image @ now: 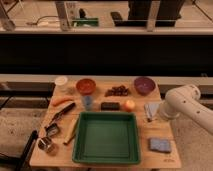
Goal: Place fork in table surface
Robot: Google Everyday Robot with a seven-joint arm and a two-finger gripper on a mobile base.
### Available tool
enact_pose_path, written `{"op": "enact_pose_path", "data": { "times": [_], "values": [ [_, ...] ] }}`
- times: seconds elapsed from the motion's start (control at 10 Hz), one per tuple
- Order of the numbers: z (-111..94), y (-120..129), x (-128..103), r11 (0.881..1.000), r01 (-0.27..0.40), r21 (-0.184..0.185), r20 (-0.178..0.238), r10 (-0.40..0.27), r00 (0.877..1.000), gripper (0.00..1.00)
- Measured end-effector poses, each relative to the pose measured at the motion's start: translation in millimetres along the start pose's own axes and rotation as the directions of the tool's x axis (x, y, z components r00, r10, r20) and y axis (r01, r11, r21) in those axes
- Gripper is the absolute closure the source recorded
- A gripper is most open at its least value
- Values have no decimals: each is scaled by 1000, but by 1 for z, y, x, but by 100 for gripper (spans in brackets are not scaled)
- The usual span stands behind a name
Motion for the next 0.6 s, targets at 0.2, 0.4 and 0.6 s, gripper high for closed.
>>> {"op": "enact_pose_path", "data": {
  "times": [0.2,0.4,0.6],
  "values": [
    [-9,0,-4,1000,6,9,4,-7,1000,96],
    [-17,1,-8,1000,15,19,6,-15,1000,96],
    [-22,1,-11,999,21,27,6,-21,1000,96]
  ]
}}
